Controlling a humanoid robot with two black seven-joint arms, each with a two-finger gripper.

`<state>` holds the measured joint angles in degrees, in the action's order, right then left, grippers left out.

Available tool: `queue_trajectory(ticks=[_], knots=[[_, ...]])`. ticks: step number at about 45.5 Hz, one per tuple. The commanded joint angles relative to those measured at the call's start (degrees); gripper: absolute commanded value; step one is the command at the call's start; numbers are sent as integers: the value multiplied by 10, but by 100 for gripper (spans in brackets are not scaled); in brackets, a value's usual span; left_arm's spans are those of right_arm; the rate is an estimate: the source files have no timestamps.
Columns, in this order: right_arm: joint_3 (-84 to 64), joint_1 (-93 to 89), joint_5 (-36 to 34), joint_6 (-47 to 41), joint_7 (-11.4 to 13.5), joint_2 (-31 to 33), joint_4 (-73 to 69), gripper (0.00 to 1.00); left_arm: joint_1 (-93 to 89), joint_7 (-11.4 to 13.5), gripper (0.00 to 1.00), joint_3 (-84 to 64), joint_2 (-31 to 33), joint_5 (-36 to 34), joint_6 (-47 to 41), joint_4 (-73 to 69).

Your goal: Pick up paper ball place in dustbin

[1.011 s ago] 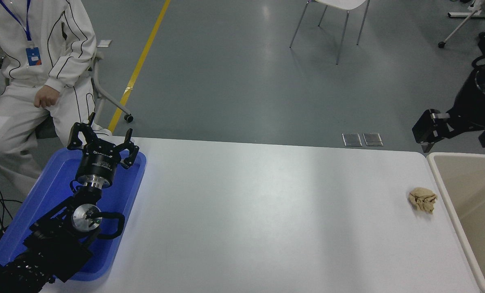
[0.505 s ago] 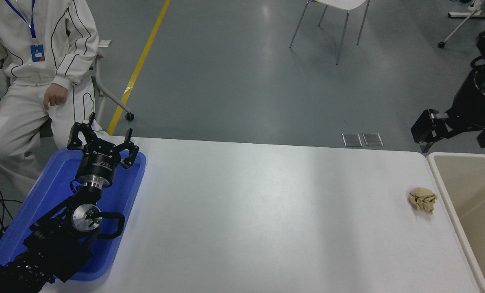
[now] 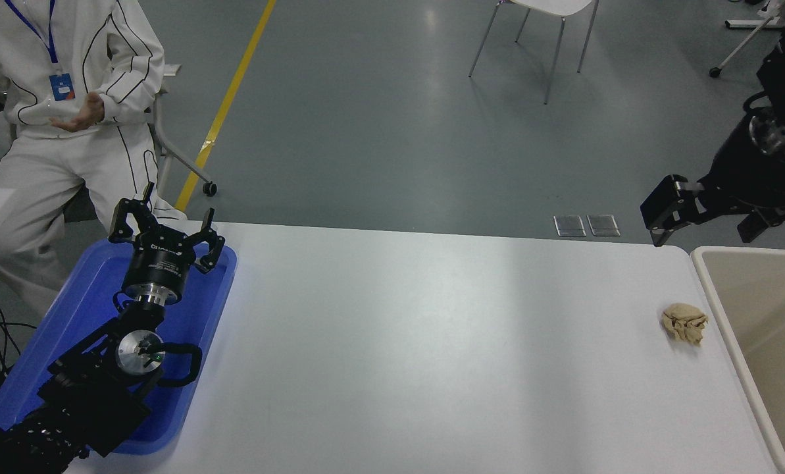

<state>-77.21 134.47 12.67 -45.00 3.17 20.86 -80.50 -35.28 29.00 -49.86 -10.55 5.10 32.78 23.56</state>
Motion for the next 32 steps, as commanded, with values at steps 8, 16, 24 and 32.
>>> queue_trajectory(ticks=[8, 16, 24, 32], knots=[[13, -5, -7, 0, -1, 38, 6, 100, 0, 0, 100, 0, 0, 0, 0, -1], [0, -21, -3, 0, 0, 61, 9, 100, 0, 1, 100, -1, 0, 0, 0, -1], [-12, -27, 3, 0, 0, 88, 24, 100, 0, 1, 100, -1, 0, 1, 0, -1], [-10, -68, 3, 0, 0, 107, 56, 100, 1, 1, 100, 0, 0, 1, -1, -1]])
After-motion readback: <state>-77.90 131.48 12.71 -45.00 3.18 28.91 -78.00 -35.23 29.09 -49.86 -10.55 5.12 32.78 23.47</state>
